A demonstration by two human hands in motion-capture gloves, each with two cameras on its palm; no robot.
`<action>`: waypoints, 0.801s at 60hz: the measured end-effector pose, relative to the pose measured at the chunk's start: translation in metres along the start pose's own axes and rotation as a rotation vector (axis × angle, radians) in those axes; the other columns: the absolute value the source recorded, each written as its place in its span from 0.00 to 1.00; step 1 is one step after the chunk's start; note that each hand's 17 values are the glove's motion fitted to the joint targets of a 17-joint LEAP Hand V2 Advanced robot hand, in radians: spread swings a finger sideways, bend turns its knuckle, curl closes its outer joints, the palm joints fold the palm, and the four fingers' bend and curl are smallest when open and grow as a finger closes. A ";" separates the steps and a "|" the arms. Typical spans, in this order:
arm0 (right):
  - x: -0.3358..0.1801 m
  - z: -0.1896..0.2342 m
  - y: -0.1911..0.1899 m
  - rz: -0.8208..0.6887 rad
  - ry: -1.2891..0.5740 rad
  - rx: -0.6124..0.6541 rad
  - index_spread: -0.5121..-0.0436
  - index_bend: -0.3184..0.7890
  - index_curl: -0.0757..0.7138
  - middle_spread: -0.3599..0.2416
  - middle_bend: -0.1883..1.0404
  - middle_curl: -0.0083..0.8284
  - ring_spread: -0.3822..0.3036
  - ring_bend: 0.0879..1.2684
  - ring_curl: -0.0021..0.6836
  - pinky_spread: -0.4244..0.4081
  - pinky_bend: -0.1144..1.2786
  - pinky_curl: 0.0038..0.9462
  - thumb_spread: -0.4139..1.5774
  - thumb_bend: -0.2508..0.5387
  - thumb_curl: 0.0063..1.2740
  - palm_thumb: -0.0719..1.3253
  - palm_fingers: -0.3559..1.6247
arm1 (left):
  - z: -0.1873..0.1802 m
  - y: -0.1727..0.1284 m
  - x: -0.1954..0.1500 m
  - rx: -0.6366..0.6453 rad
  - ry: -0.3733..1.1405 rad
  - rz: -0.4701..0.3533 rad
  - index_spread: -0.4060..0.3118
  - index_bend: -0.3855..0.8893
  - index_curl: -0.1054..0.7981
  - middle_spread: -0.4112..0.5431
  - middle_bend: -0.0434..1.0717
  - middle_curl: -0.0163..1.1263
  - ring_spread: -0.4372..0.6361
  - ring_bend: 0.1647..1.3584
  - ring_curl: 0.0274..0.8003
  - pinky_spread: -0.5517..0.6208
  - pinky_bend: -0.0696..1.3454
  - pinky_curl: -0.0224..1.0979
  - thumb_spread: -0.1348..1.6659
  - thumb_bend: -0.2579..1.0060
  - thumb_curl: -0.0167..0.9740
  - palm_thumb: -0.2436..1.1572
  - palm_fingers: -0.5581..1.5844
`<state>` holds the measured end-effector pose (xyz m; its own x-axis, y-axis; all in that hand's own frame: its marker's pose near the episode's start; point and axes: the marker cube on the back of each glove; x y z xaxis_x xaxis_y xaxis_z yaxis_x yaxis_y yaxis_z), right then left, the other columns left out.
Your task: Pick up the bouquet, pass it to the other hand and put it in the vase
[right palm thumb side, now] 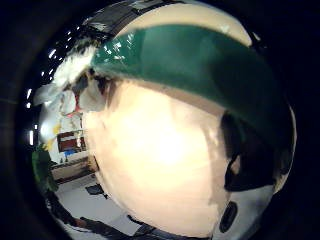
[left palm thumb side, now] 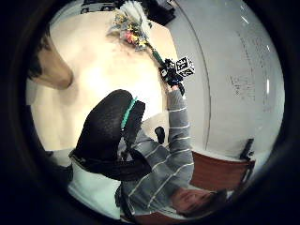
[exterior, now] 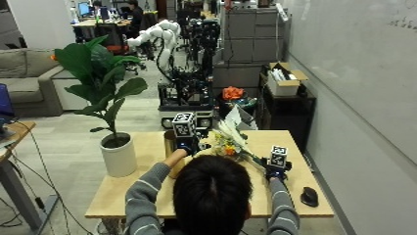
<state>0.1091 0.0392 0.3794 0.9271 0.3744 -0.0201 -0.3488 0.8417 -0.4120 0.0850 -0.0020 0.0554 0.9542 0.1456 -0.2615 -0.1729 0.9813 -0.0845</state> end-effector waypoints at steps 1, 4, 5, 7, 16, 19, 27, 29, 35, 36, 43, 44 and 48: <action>0.001 -0.003 -0.010 0.044 0.021 0.112 0.66 0.83 0.60 0.51 0.33 0.43 0.54 0.13 0.42 0.64 0.26 0.32 0.79 0.57 0.28 0.65 0.59 | -0.002 0.000 0.000 0.016 -0.006 0.003 0.61 0.41 0.39 0.69 0.24 0.36 0.79 0.31 0.31 0.80 0.34 0.32 0.68 0.19 0.33 0.36 0.31; -0.004 -0.010 -0.016 0.071 0.022 0.239 0.67 0.72 0.59 0.47 0.41 0.47 0.45 0.23 0.47 0.55 0.26 0.32 0.80 0.60 0.29 0.70 0.72 | -0.004 -0.001 -0.002 0.036 -0.003 0.019 0.61 0.41 0.39 0.69 0.24 0.36 0.79 0.31 0.31 0.80 0.34 0.32 0.68 0.19 0.33 0.36 0.31; -0.005 -0.012 -0.012 0.074 0.032 0.230 0.67 0.71 0.59 0.46 0.41 0.48 0.43 0.23 0.47 0.54 0.25 0.31 0.80 0.60 0.29 0.71 0.72 | -0.003 -0.003 -0.002 0.030 0.005 0.026 0.61 0.41 0.39 0.69 0.24 0.36 0.79 0.31 0.31 0.80 0.34 0.32 0.68 0.19 0.33 0.36 0.31; -0.004 -0.016 -0.006 0.095 0.074 0.204 0.67 0.61 0.58 0.43 0.43 0.50 0.38 0.32 0.55 0.41 0.33 0.36 0.80 0.60 0.30 0.72 0.82 | 0.000 -0.009 -0.004 0.014 0.017 0.032 0.61 0.40 0.39 0.68 0.24 0.36 0.79 0.31 0.31 0.80 0.34 0.32 0.68 0.19 0.33 0.36 0.31; 0.012 -0.047 -0.007 0.255 0.218 0.325 0.63 0.53 0.63 0.34 0.62 0.64 0.29 0.57 0.74 0.26 0.52 0.49 0.78 0.48 0.26 0.68 0.93 | -0.012 -0.008 -0.010 0.028 0.007 -0.003 0.60 0.41 0.40 0.68 0.24 0.36 0.79 0.30 0.31 0.80 0.34 0.32 0.68 0.19 0.33 0.36 0.32; 0.015 -0.062 -0.015 0.299 0.208 0.437 0.63 0.59 0.67 0.33 0.68 0.68 0.29 0.62 0.79 0.25 0.55 0.52 0.78 0.42 0.25 0.65 0.95 | -0.030 -0.006 -0.014 0.144 -0.056 -0.062 0.60 0.41 0.40 0.68 0.24 0.36 0.79 0.30 0.31 0.80 0.34 0.32 0.68 0.18 0.33 0.36 0.32; 0.010 -0.089 -0.007 0.334 0.013 0.429 0.63 0.74 0.78 0.32 0.80 0.76 0.28 0.71 0.86 0.24 0.59 0.56 0.77 0.37 0.25 0.66 0.92 | -0.042 -0.009 -0.014 0.016 0.061 -0.018 0.60 0.42 0.41 0.67 0.23 0.36 0.79 0.30 0.31 0.80 0.33 0.32 0.68 0.19 0.33 0.36 0.32; 0.013 -0.096 -0.005 0.363 0.000 0.440 0.63 0.78 0.80 0.32 0.82 0.78 0.28 0.72 0.87 0.24 0.60 0.57 0.77 0.36 0.25 0.67 0.92 | -0.047 -0.009 -0.015 0.017 0.071 -0.026 0.59 0.42 0.41 0.67 0.23 0.36 0.78 0.30 0.31 0.80 0.32 0.32 0.68 0.19 0.33 0.36 0.33; 0.000 -0.142 -0.013 0.305 -0.203 0.638 0.64 0.83 0.85 0.33 0.86 0.80 0.28 0.76 0.90 0.24 0.63 0.59 0.77 0.36 0.26 0.70 0.90 | -0.067 -0.019 -0.016 0.048 0.135 -0.032 0.59 0.42 0.42 0.67 0.23 0.36 0.78 0.30 0.31 0.80 0.31 0.31 0.68 0.19 0.33 0.36 0.33; -0.007 -0.148 -0.009 0.279 -0.263 0.627 0.65 0.84 0.86 0.33 0.86 0.80 0.28 0.76 0.90 0.24 0.63 0.59 0.77 0.36 0.26 0.71 0.90 | -0.071 -0.020 -0.015 0.048 0.152 -0.033 0.59 0.41 0.42 0.67 0.23 0.36 0.78 0.29 0.31 0.80 0.31 0.31 0.68 0.19 0.33 0.36 0.33; -0.026 -0.192 0.003 0.238 -0.413 0.702 0.65 0.89 0.91 0.34 0.89 0.82 0.29 0.79 0.91 0.24 0.64 0.61 0.76 0.34 0.28 0.74 0.89 | -0.094 -0.026 -0.012 0.092 0.236 -0.058 0.59 0.42 0.43 0.65 0.22 0.36 0.77 0.29 0.31 0.80 0.31 0.31 0.68 0.18 0.33 0.36 0.34; -0.031 -0.199 0.006 0.224 -0.440 0.708 0.66 0.90 0.91 0.34 0.89 0.82 0.29 0.79 0.91 0.24 0.65 0.61 0.76 0.30 0.28 0.71 0.89 | -0.097 -0.026 -0.010 0.097 0.253 -0.057 0.59 0.42 0.43 0.65 0.22 0.35 0.76 0.30 0.31 0.80 0.30 0.31 0.68 0.18 0.33 0.36 0.34; -0.057 -0.216 0.028 0.200 -0.560 0.596 0.67 0.92 0.93 0.34 0.90 0.83 0.29 0.80 0.91 0.24 0.65 0.61 0.76 0.27 0.27 0.68 0.88 | -0.102 -0.041 -0.007 0.120 0.360 -0.043 0.58 0.42 0.43 0.64 0.22 0.36 0.75 0.30 0.31 0.79 0.30 0.31 0.68 0.19 0.33 0.35 0.35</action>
<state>0.0765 -0.0422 0.1724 0.6900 0.5436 0.4779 -0.6592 0.7447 0.1046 0.0608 -0.0558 -0.0374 0.8092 0.0717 -0.5832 -0.0848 0.9964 0.0049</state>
